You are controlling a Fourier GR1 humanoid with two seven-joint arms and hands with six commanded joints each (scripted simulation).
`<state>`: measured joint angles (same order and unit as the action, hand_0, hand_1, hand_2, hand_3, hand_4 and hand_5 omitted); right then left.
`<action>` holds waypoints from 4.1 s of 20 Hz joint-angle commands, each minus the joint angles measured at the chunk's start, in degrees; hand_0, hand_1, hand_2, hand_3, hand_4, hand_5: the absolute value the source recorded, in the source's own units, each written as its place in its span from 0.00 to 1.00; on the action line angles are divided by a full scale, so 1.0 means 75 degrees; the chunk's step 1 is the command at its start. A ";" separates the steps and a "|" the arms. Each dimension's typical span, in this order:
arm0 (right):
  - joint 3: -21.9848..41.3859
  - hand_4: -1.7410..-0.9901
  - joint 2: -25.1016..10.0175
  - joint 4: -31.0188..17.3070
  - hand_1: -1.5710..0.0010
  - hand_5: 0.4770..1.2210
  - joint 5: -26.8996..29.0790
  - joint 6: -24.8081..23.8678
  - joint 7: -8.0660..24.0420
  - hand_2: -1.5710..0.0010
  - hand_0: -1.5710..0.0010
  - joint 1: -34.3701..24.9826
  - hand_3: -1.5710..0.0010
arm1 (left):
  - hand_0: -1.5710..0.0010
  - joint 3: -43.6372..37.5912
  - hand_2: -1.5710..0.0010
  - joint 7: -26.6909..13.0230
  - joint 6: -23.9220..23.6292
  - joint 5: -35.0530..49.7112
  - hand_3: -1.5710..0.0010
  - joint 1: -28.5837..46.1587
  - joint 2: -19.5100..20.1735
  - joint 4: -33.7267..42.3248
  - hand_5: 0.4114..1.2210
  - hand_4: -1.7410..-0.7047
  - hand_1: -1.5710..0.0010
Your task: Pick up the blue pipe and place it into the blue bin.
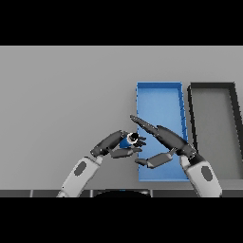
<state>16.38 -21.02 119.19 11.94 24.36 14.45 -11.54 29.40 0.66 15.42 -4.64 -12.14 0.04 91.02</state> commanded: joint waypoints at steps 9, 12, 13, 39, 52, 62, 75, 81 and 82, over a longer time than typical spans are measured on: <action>0.0664 0.70 0.0765 -0.1195 0.98 0.05 0.0055 0.0394 0.0778 0.96 1.00 -0.1569 1.00 | 0.00 -0.0341 0.00 0.0283 0.0636 0.0148 0.00 -0.0028 -0.0116 -0.0141 1.00 0.27 0.00; 0.0763 0.58 0.1028 -0.1574 0.72 0.06 0.0012 0.0441 0.0882 0.73 0.75 -0.1898 0.80 | 0.00 -0.0440 0.02 -0.0033 0.0646 0.0148 0.17 0.0034 -0.0234 -0.0207 1.00 0.17 0.00; 0.0768 0.48 0.1014 -0.1564 0.58 0.06 0.0010 0.0494 0.0838 0.58 0.60 -0.1948 0.68 | 0.00 -0.0435 0.03 -0.0230 0.0641 0.0169 0.27 0.0051 -0.0308 -0.0157 1.00 0.14 0.00; 0.0459 0.32 0.2403 -0.1356 0.00 0.99 -0.0174 0.0454 0.0728 0.00 0.00 -0.1455 0.00 | 0.84 -0.0864 0.86 -0.0214 0.1535 -0.0767 0.89 0.0135 -0.0408 -0.0096 0.62 0.66 0.85; -0.0223 0.33 0.2872 -0.1080 0.00 1.00 0.0562 0.0491 0.1288 0.00 0.00 -0.1875 0.00 | 0.99 -0.0947 0.99 -0.1012 0.1273 -0.0815 0.99 0.0178 -0.0577 -0.0410 0.11 0.75 0.99; -0.2722 0.32 0.1814 -0.1656 0.00 1.00 0.2741 -0.1426 0.2400 0.00 0.00 -0.4796 0.00 | 1.00 -0.0872 1.00 -0.0971 0.1346 -0.0796 1.00 0.0383 -0.0428 -0.0023 0.07 0.77 1.00; -0.4060 0.32 0.1099 -0.3166 0.00 1.00 0.0676 -0.1204 0.2685 0.00 0.00 -0.3409 0.00 | 1.00 -0.0985 1.00 -0.0931 0.1217 -0.0867 1.00 0.0358 -0.0367 -0.0045 0.06 0.77 1.00; -0.3659 0.32 0.0986 -0.3432 0.00 1.00 0.0033 -0.1723 0.2732 0.00 0.00 -0.2032 0.00 | 1.00 -0.0995 1.00 -0.0672 0.1179 -0.0975 1.00 0.0416 -0.0213 -0.0013 0.06 0.79 1.00; -0.3463 0.32 0.0962 -0.3541 0.00 1.00 -0.0004 -0.1981 0.2732 0.00 0.00 -0.1853 0.00 | 1.00 -0.1033 1.00 -0.0821 0.1106 -0.0987 1.00 0.0255 -0.0310 -0.0064 0.07 0.78 1.00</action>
<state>-9.60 -13.76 92.58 11.90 9.54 34.93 -25.38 21.65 -5.58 23.66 -12.06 -10.28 -2.31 90.56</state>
